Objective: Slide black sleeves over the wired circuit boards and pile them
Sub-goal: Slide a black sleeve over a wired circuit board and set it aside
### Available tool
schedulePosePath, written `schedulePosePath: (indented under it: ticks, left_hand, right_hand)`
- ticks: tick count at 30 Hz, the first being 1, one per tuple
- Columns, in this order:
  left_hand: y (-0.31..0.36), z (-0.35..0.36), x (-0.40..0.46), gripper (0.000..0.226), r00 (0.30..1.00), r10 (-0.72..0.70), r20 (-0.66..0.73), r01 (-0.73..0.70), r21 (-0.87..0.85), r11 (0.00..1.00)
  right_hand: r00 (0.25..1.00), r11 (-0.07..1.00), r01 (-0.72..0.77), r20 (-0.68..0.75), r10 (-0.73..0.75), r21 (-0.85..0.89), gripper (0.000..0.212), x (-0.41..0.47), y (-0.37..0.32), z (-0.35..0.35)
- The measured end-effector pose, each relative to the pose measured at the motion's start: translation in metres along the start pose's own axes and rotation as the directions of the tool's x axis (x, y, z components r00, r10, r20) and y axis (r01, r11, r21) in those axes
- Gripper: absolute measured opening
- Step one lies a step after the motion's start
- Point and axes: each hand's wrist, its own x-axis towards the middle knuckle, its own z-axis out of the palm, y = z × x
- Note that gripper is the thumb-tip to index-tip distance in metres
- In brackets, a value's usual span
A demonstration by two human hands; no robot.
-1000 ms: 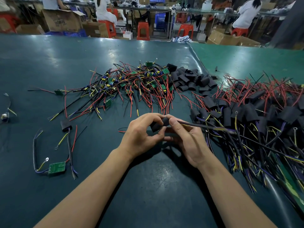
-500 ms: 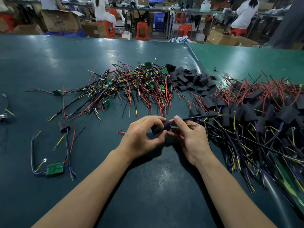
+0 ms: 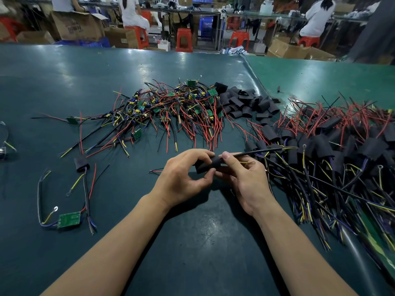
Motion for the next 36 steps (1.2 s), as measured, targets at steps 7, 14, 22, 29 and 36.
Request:
schedulePosePath:
  ticks: [7, 14, 22, 29, 36]
  left_hand:
    - [-0.001, 0.0, 0.0, 0.021, 0.999, 0.039, 0.001, -0.039, -0.013, 0.999]
    - [-0.004, 0.002, 0.0, 0.017, 0.986, 0.163, 0.027, -0.164, 0.077, 0.983]
    - [-0.007, 0.004, 0.001, 0.019, 0.976, 0.148, -0.157, -0.116, 0.196, 0.974]
    - [-0.008, 0.003, 0.0, 0.016, 0.983, 0.123, -0.139, -0.092, 0.212, 0.973]
    - [-0.007, 0.002, 0.001, 0.016, 0.985, 0.093, -0.146, -0.062, 0.206, 0.977]
  right_hand:
    - [0.995, 0.999, -0.033, 0.09, 0.032, 0.013, 0.029, 0.0, -0.001, -0.001]
    - [0.993, 0.948, 0.093, 0.092, -0.068, -0.306, 0.003, -0.006, 0.0, 0.0]
    - [0.818, 0.864, 0.455, -0.484, -0.31, 0.216, 0.016, 0.01, -0.027, -0.021]
    - [0.953, 0.97, 0.14, -0.293, -0.078, 0.196, 0.038, 0.007, -0.03, -0.026]
    - [0.964, 0.833, 0.199, -0.254, -0.073, 0.517, 0.065, 0.002, -0.047, -0.042]
